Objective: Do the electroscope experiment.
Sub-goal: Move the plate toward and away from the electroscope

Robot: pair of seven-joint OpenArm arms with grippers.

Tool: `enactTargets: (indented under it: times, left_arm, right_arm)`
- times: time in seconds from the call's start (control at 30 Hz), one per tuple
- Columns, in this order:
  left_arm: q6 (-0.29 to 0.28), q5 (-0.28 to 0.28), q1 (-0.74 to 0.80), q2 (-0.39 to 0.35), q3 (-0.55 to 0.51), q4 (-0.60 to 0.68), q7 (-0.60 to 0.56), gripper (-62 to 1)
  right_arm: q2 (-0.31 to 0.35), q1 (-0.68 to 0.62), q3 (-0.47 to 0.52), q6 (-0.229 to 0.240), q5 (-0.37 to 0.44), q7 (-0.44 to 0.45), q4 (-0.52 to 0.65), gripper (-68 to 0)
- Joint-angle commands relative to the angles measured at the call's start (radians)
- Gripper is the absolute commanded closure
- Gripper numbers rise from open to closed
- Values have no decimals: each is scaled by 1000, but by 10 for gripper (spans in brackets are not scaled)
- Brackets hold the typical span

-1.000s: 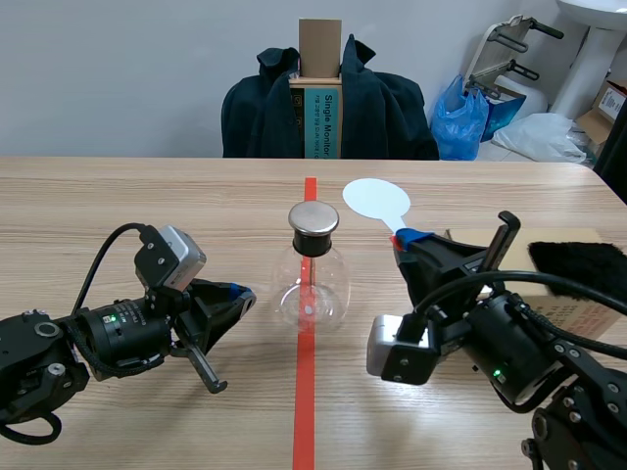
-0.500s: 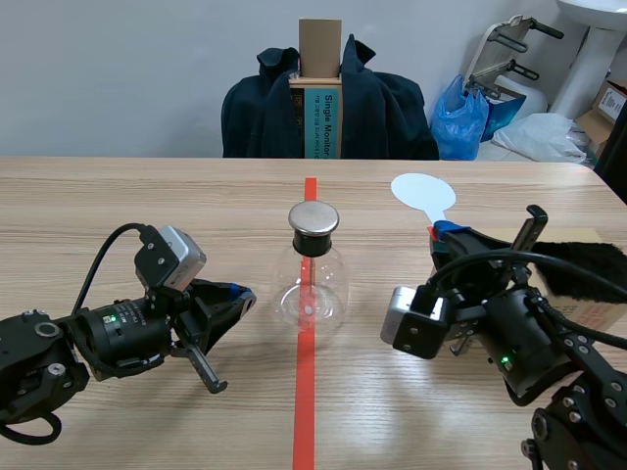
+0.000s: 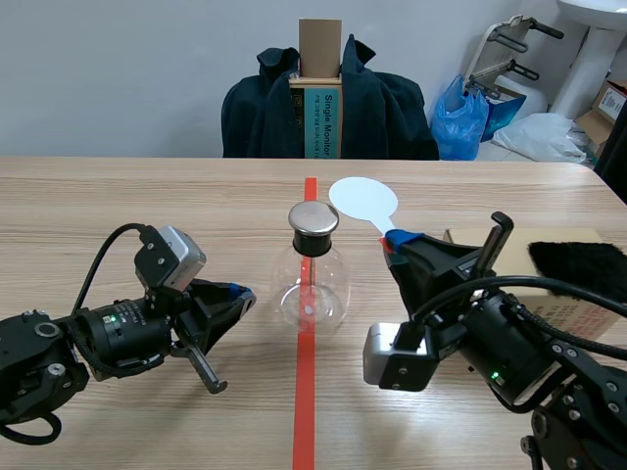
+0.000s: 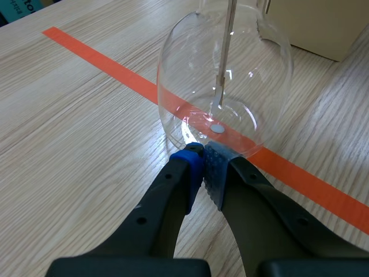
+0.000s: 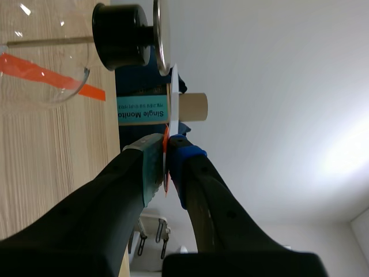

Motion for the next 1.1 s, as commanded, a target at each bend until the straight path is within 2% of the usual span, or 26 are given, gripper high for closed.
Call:
enactTargets:
  times: [0.0,0.5,1.07]
  left_arm:
    - [-1,-10,-14,2,-10,16,-16,-32]
    - [10,-10,-14,2,-10,16,-16,-32]
    - [18,-10,-14,2,-10,16,-16,-32]
  right_arm:
    - [6,26,1,-11,11,19,20,-8]
    - [5,26,0,-11,11,186,20,-8]
    - [5,26,0,-11,10,188,20,-8]
